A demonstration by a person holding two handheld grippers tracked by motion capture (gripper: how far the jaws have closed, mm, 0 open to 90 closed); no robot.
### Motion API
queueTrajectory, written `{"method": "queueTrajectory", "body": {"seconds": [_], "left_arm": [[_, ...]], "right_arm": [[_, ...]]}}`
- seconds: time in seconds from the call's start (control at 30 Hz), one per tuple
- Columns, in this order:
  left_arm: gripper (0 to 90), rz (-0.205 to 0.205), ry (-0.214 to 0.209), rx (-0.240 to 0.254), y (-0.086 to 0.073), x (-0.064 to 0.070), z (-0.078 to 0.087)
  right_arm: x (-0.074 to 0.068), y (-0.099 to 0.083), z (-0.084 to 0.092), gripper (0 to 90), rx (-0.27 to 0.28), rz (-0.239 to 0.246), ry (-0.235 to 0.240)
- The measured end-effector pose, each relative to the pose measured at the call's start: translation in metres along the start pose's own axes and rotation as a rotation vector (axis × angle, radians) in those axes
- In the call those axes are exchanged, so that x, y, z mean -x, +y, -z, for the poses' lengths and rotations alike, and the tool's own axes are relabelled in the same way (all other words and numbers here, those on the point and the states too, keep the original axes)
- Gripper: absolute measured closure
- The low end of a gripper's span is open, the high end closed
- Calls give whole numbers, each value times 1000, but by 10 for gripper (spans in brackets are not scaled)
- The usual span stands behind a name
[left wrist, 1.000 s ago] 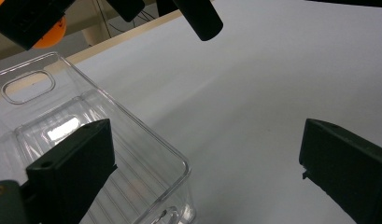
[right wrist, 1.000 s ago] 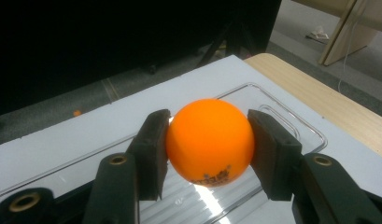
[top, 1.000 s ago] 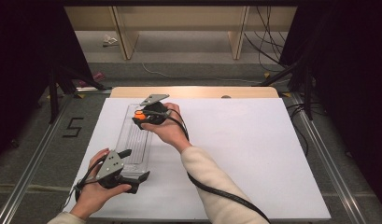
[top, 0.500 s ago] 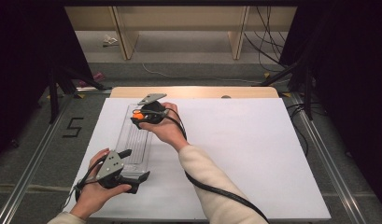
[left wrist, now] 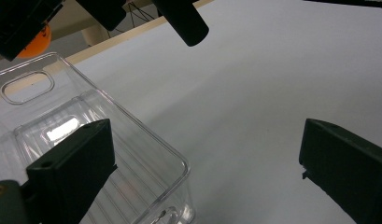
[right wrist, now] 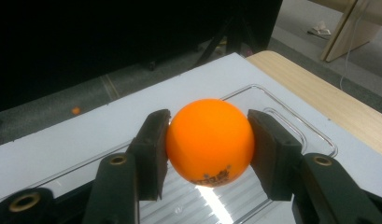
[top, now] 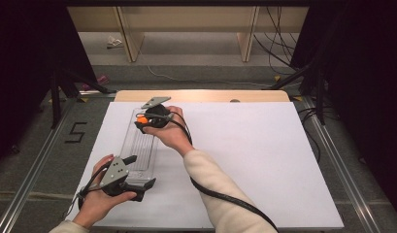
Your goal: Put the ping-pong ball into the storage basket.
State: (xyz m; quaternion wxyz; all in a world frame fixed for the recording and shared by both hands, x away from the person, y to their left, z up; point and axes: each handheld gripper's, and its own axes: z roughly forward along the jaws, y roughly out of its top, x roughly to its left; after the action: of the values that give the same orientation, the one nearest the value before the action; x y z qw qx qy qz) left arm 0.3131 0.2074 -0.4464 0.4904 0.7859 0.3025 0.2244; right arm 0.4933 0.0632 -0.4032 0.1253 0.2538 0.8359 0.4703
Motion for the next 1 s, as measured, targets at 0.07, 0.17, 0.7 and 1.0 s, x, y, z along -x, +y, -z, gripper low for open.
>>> {"method": "queueTrajectory", "body": {"seconds": [0.07,0.17,0.7,1.0], "left_arm": [[31,-4,2,0,0,0,0],[31,-1,0,-1,0,0,0],[31,-3,-1,0,0,0,0],[31,-5,-2,0,0,0,0]], "right_arm": [[0,0,-1,515,-1,-1,0],[1,0,-2,514,-2,-1,-2],[0,2,-7,515,-14,4,-6],[3,-1,-11,514,-25,-4,-10]]}}
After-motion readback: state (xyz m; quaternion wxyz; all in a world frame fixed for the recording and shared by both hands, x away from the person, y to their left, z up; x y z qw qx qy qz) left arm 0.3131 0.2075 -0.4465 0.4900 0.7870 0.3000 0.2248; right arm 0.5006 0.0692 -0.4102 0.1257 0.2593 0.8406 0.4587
